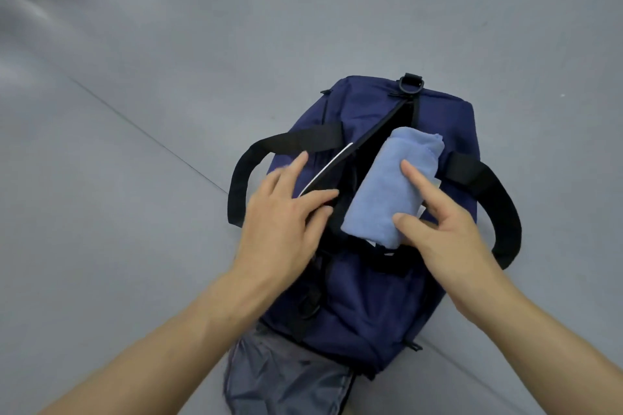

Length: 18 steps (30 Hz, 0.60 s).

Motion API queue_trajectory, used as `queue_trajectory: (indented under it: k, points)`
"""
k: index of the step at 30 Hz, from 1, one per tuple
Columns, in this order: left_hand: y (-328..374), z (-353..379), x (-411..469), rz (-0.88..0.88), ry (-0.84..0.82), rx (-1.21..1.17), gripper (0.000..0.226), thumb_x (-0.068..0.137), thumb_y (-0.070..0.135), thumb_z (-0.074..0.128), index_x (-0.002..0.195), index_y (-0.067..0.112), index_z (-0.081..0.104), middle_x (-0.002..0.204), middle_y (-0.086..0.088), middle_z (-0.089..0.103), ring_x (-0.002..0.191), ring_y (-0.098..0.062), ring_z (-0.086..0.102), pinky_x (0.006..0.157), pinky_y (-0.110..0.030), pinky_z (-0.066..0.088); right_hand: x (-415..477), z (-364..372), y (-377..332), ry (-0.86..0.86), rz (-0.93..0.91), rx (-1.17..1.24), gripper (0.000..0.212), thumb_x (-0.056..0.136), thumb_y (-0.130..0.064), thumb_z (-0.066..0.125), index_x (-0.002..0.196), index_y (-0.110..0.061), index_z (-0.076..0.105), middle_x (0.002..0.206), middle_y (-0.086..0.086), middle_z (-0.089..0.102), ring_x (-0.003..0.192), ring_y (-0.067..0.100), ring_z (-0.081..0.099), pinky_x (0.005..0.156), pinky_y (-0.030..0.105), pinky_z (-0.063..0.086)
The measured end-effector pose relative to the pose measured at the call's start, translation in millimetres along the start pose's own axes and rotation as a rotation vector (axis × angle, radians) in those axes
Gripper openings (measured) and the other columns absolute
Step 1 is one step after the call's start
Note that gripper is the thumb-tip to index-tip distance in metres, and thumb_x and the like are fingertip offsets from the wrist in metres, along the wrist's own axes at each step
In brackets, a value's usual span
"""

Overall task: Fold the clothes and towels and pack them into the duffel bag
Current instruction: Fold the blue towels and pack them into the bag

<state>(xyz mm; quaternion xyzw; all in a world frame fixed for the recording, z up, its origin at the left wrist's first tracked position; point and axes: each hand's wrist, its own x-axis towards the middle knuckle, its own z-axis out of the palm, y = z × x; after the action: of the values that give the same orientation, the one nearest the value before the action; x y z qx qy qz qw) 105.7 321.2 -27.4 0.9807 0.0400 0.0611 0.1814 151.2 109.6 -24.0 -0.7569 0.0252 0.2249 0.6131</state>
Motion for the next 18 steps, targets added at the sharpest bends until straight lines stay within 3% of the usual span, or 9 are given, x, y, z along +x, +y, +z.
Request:
queue_trajectory:
  k: [3, 5, 8, 12, 16, 18]
  points:
    - [-11, -2, 2, -0.053, -0.037, 0.108, 0.047, 0.094, 0.019, 0.061, 0.138, 0.033, 0.059, 0.128, 0.005, 0.057, 0.098, -0.026, 0.062, 0.069, -0.04, 0.055, 6, 0, 5, 0.011, 0.023, -0.06, 0.069, 0.094, -0.009, 0.057, 0.138, -0.06, 0.042, 0.055, -0.01, 0.039, 0.05, 0.007, 0.037, 0.049, 0.017, 0.037]
    - [-13, -10, 3, -0.016, 0.016, 0.122, 0.059, 0.088, 0.004, 0.058, 0.142, 0.026, 0.055, 0.123, -0.001, 0.057, 0.086, -0.03, 0.06, 0.058, -0.042, 0.054, 10, 6, 7, 0.002, 0.029, -0.097, 0.069, 0.094, -0.01, 0.057, 0.14, -0.06, 0.042, 0.056, -0.009, 0.04, 0.049, 0.006, 0.038, 0.048, 0.018, 0.038]
    - [-8, -27, 5, 0.023, 0.141, 0.138, 0.066, 0.081, -0.008, 0.056, 0.141, 0.019, 0.054, 0.118, -0.007, 0.058, 0.08, -0.035, 0.057, 0.057, -0.043, 0.052, 19, 17, 8, -0.018, 0.015, -0.099, 0.07, 0.093, -0.008, 0.055, 0.141, -0.058, 0.041, 0.059, -0.007, 0.043, 0.043, 0.003, 0.038, 0.044, 0.016, 0.037]
    - [0, -43, 7, 0.018, 0.204, 0.187, 0.068, 0.08, -0.009, 0.054, 0.141, 0.021, 0.054, 0.113, -0.008, 0.059, 0.082, -0.034, 0.054, 0.056, -0.041, 0.049, 41, 34, 5, -0.048, -0.058, -0.148, 0.072, 0.093, -0.008, 0.053, 0.147, -0.054, 0.036, 0.053, -0.015, 0.041, 0.043, 0.004, 0.036, 0.045, 0.017, 0.034]
    - [-3, -45, 6, 0.01, 0.184, 0.18, 0.066, 0.082, -0.005, 0.051, 0.142, 0.023, 0.052, 0.116, -0.005, 0.056, 0.087, -0.033, 0.053, 0.058, -0.045, 0.051, 75, 56, 0, -0.04, -0.112, -0.23, 0.075, 0.09, -0.01, 0.051, 0.149, -0.052, 0.033, 0.072, -0.003, 0.052, 0.049, 0.006, 0.042, 0.047, 0.017, 0.037]
    - [-4, -46, 5, 0.016, 0.197, 0.182, 0.066, 0.083, -0.005, 0.048, 0.142, 0.024, 0.052, 0.115, -0.004, 0.056, 0.087, -0.032, 0.053, 0.059, -0.045, 0.051, 93, 68, -4, -0.048, -0.112, -0.232, 0.075, 0.09, -0.01, 0.05, 0.15, -0.05, 0.032, 0.096, -0.003, 0.064, 0.067, 0.007, 0.058, 0.058, 0.016, 0.047]
